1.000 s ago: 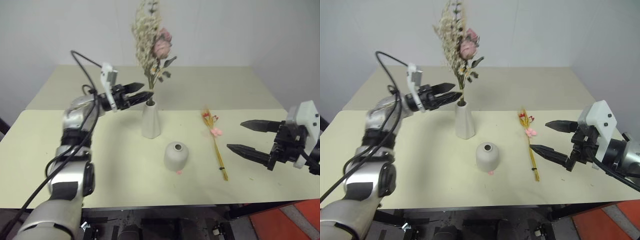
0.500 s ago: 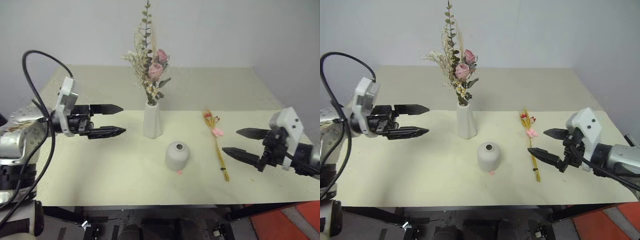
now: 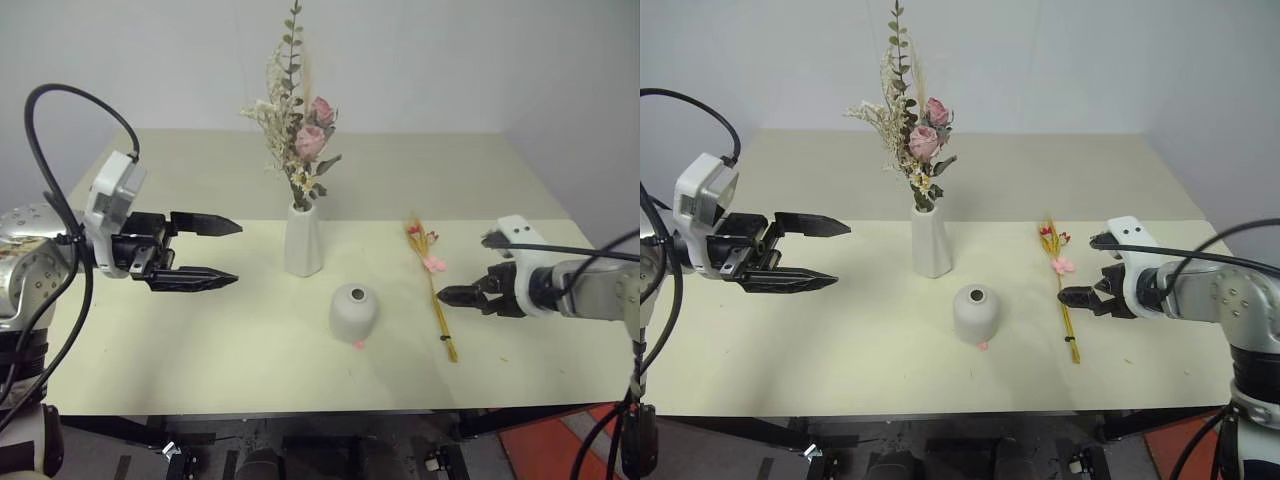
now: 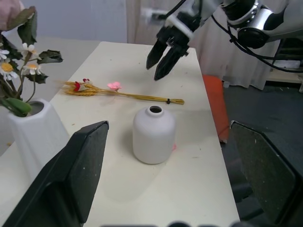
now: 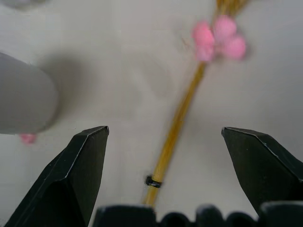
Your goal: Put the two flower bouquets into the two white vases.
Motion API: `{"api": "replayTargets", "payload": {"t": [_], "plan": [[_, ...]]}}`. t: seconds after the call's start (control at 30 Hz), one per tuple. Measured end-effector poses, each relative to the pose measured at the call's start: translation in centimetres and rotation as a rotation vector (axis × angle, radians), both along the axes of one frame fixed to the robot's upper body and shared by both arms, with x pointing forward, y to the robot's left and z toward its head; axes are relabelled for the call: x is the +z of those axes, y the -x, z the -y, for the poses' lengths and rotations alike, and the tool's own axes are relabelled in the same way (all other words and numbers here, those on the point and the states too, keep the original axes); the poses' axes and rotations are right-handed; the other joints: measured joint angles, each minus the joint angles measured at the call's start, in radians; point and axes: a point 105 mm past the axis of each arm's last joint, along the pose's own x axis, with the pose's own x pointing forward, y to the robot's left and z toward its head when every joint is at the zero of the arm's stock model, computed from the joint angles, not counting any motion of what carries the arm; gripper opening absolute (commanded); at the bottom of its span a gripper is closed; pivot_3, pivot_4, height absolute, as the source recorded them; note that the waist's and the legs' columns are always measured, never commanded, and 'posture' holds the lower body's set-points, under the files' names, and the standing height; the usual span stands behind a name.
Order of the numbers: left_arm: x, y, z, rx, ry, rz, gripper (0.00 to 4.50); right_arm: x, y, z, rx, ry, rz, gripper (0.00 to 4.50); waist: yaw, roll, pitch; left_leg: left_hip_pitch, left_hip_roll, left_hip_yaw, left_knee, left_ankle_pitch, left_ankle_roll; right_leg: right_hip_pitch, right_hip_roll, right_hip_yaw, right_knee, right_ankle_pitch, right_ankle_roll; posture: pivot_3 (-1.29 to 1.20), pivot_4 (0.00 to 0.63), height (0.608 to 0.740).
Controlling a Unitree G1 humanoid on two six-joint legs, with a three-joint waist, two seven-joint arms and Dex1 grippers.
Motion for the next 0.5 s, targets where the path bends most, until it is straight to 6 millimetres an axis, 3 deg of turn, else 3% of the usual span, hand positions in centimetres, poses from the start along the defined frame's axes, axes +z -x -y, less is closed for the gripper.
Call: {"api": "replayTargets", "payload": {"t": [0.27,0.37,0.5], "plan": [[-0.2,0.1,0.2,0.001,-0.005,-0.001,4.48,-3.6,-1.9,-1.4,-0.02,0.051,-0.144,4.5,-0.003,0.0,0.0,0.0,0.0,0.0,0.0,0.0,0.0,0.0,0.0,0.0,0.0,0.0,0.0,0.0,0.15,0.74],[-0.2,0.2,0.3,0.002,-0.007,0.004,4.5,-4.1,-2.9,-1.9,-0.026,0.023,-0.161,3.95,-0.003,0.0,0.0,0.0,0.0,0.0,0.0,0.0,0.0,0.0,0.0,0.0,0.0,0.0,0.0,0.0,0.15,0.74],[0.0,0.3,0.5,-0.006,-0.007,0.016,4.5,-4.1,-4.1,-1.6,-0.04,0.046,-0.123,2.66,-0.005,0.0,0.0,0.0,0.0,0.0,0.0,0.0,0.0,0.0,0.0,0.0,0.0,0.0,0.0,0.0,0.15,0.74]]}}
